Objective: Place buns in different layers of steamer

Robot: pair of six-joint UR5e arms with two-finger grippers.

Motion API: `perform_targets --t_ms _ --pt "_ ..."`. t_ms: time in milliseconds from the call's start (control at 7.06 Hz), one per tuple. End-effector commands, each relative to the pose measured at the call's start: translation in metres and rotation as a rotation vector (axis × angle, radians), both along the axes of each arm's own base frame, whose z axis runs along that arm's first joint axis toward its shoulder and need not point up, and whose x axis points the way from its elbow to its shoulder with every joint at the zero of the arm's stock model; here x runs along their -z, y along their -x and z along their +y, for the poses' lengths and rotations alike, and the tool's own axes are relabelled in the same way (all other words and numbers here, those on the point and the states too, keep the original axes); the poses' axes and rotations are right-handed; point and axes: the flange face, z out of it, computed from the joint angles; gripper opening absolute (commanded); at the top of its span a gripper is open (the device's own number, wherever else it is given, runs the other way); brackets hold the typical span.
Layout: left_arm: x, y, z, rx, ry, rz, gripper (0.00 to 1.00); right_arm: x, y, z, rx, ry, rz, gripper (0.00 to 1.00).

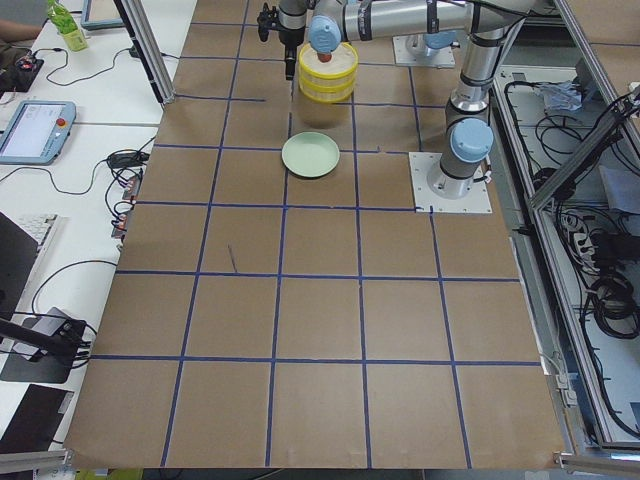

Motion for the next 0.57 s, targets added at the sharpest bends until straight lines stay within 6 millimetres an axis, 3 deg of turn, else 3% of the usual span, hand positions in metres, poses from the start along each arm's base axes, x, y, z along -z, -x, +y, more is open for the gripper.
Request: perform_targets --t_ms 0,142,283,425 --pt "-0.063 -0.102 0.02 -0.09 -0.061 -0.011 1.0 0.0 0.0 0.0 -0.002 0.001 -0.001 1.0" --pt "-0.094 -0.114 0.032 -0.119 -0.106 -0.009 1.0 0.001 0.0 0.0 -0.002 -0.001 -0.001 1.0" --pt "-0.101 -0.111 0.036 -0.119 -0.11 -0.009 1.0 0.002 0.0 -0.001 -0.001 -0.004 -0.002 1.0" --pt "-0.091 -0.108 0.035 -0.128 -0.134 -0.003 1.0 0.003 -0.001 0.0 -0.003 -0.002 -0.004 1.0"
